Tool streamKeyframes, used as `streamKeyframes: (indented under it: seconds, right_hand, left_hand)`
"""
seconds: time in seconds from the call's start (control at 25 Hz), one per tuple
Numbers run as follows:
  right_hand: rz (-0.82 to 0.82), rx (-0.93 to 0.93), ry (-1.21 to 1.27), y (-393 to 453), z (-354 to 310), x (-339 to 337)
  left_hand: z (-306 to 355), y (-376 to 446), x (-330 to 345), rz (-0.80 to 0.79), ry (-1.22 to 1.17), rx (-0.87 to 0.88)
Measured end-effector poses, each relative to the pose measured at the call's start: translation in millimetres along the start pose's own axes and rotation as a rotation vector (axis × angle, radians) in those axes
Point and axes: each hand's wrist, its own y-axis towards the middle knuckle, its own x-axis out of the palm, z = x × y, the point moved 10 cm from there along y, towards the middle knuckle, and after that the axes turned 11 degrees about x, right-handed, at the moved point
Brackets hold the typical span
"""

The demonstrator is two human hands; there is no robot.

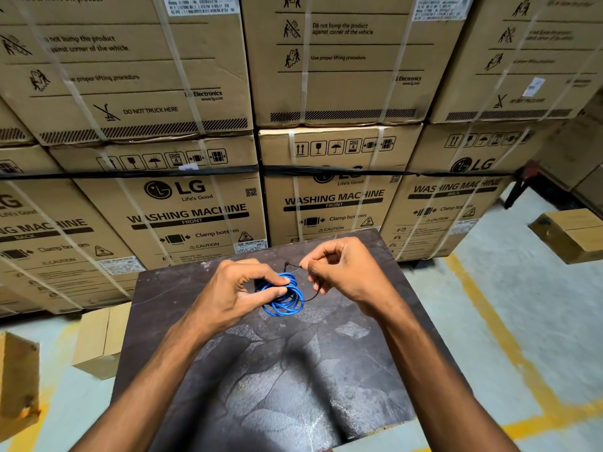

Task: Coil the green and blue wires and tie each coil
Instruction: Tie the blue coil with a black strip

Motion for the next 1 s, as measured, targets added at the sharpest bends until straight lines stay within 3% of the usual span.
streamKeyframes:
  seconds: [0.24, 0.36, 0.52, 1.0]
  right_hand:
    - [-0.023, -0.002, 0.024, 5.7, 2.9, 3.2]
    - [-0.157, 0.039, 0.103, 6.8, 7.6, 9.7]
    - [-0.293, 0.081, -0.004, 7.3, 12.4, 18.9]
    - [-0.295, 0.03, -0.057, 6.2, 4.2, 16.8]
  left_hand:
    - [-0.4, 2.1, 2.0, -0.031, 0.045, 0.024]
    - [1.7, 2.0, 1.8, -0.031, 0.044, 0.035]
    - [3.9, 0.9, 5.2, -0.059, 0.043, 0.04]
    - [10.4, 0.4, 5.6, -0.069, 0.054, 0.037]
